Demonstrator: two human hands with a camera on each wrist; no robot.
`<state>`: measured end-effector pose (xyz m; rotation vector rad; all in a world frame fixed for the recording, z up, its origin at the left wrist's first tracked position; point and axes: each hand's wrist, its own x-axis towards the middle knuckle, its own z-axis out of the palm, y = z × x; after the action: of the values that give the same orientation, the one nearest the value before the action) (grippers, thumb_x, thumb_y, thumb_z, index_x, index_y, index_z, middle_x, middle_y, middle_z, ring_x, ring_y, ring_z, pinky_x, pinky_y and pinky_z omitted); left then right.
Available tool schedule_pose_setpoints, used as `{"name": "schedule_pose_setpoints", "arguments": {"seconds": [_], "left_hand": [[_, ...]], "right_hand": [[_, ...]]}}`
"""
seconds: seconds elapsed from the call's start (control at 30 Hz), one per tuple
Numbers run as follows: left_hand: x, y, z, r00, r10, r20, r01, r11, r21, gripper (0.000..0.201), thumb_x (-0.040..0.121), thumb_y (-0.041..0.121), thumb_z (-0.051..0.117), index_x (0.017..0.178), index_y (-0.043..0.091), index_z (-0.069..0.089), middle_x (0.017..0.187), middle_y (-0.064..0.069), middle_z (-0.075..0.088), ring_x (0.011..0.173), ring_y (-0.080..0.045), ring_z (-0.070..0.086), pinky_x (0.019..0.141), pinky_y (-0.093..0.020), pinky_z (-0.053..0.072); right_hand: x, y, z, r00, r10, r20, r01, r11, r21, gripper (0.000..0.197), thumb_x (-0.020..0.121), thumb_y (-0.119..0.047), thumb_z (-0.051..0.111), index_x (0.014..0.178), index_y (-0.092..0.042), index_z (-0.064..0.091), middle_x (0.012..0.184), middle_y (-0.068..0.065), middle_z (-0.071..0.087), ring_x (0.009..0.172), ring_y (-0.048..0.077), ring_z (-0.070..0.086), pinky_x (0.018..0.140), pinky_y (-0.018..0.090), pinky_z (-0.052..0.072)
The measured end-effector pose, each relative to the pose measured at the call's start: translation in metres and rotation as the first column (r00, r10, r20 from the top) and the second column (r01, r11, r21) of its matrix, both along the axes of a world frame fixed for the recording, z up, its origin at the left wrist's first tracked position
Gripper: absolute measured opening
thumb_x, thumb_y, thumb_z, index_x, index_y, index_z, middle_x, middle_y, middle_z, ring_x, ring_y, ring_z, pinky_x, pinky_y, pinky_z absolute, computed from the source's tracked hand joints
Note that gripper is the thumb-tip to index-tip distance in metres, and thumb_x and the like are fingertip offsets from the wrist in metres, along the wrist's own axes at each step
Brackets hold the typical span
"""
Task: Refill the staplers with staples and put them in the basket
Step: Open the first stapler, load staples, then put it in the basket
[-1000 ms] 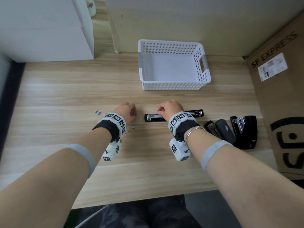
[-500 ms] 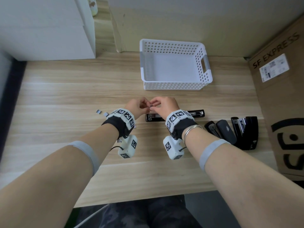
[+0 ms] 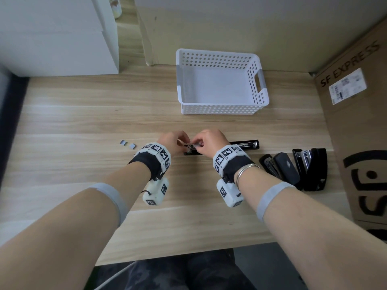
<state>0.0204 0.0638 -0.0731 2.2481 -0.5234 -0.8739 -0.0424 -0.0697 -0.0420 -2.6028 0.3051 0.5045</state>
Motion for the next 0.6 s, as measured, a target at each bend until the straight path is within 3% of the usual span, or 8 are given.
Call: {"name": "schedule_pose_setpoints", "arguments": {"seconds": [0.13,0.27,0.6], "left_hand": [[-0.0041,-0.0045,-0.0009,0.985,-0.144,0.09,0.131,0.982,0.133,0.037,0.077,0.015,0.071,0.112,0.007,0.063,0.113,-0.014,0.065,0.1,-0.028,0.062,0.085,-0.026,0.044],[-0.0059,-0.0072,-0.0028,0.975,-0.182,0.124,0.156,0.968,0.196,0.038,0.079,0.014,0.067,0.115,0.007,0.06,0.117,-0.018,0.059,0.108,-0.031,0.056,0.092,-0.031,0.042],[-0.0068,-0.0096,-0.0053,0.97,-0.199,0.138,0.164,0.959,0.232,0.037,0.079,0.011,0.065,0.115,0.006,0.059,0.116,-0.017,0.059,0.108,-0.032,0.056,0.088,-0.033,0.044]], "right_hand": [[-0.0027,0.0017,-0.0029,1.0,-0.007,-0.006,0.007,1.0,-0.005,0.026,0.085,-0.013,0.061,0.105,-0.021,0.074,0.099,0.001,0.075,0.095,0.02,0.067,0.089,0.031,0.052],[-0.0023,0.0024,-0.005,1.0,0.001,-0.006,-0.001,1.0,-0.021,0.021,0.085,-0.015,0.063,0.102,-0.021,0.074,0.097,0.0,0.076,0.094,0.021,0.068,0.087,0.031,0.054],[0.0059,0.0024,-0.0085,0.994,0.038,-0.103,-0.042,0.998,-0.042,0.023,0.088,-0.02,0.064,0.11,-0.021,0.07,0.106,0.001,0.073,0.102,0.022,0.065,0.091,0.03,0.051]]}}
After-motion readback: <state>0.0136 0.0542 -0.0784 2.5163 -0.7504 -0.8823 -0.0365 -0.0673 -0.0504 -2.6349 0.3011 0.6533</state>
